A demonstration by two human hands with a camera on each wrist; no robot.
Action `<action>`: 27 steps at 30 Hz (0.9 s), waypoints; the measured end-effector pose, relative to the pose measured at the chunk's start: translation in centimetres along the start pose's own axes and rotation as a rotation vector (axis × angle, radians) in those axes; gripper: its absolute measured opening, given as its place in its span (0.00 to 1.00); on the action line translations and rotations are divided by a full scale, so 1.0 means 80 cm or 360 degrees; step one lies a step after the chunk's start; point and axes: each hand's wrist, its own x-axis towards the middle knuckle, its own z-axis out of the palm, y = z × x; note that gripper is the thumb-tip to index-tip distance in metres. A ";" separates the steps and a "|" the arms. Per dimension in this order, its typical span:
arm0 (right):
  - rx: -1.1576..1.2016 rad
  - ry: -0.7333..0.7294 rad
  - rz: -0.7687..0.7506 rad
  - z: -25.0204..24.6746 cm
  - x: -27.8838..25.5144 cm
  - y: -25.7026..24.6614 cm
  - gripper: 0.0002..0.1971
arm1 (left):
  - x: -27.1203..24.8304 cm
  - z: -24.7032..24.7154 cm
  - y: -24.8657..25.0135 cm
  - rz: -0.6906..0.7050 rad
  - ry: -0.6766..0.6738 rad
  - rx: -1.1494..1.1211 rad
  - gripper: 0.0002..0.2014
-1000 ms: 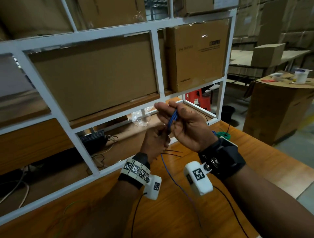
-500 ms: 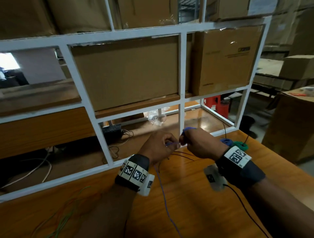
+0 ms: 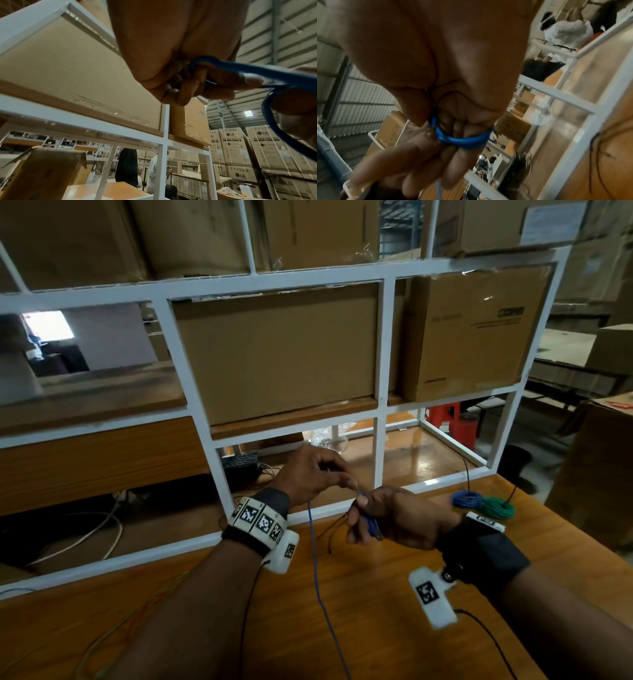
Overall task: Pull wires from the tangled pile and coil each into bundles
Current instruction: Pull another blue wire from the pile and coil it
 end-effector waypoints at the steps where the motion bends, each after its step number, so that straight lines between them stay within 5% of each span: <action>1: 0.0210 -0.0053 -0.0037 0.001 0.002 0.005 0.18 | 0.000 0.001 -0.002 0.0005 0.0012 -0.0073 0.04; 6: 0.0989 -0.0417 -0.0264 0.011 0.003 0.000 0.15 | -0.005 0.024 -0.012 -0.0098 0.0138 -0.0450 0.04; 9: 0.1265 -0.0428 -0.0513 0.019 0.009 -0.015 0.15 | -0.008 0.051 -0.012 -0.0273 0.0280 -0.0745 0.07; 12: 0.1348 -0.0080 -0.0692 0.023 0.011 -0.039 0.25 | -0.015 0.079 -0.009 -0.0283 0.0248 -0.0845 0.08; 16: 0.1360 0.0427 -0.0860 0.007 0.018 -0.047 0.19 | -0.027 0.105 -0.008 -0.0421 0.0115 -0.1002 0.09; 19: 0.0977 0.0795 -0.0935 -0.022 0.020 -0.038 0.20 | -0.041 0.113 -0.008 -0.0591 -0.0036 -0.1026 0.13; 22: -0.0036 0.1312 -0.0837 -0.047 0.009 -0.027 0.21 | -0.048 0.112 -0.014 -0.0694 -0.0121 -0.0798 0.16; 24: -0.0636 0.1378 -0.0695 -0.052 -0.002 -0.019 0.20 | -0.046 0.108 -0.012 -0.0657 -0.0083 -0.0600 0.14; 27: -0.1421 0.1173 -0.0344 -0.049 -0.015 -0.010 0.16 | -0.036 0.098 -0.008 -0.0438 0.0015 -0.0080 0.11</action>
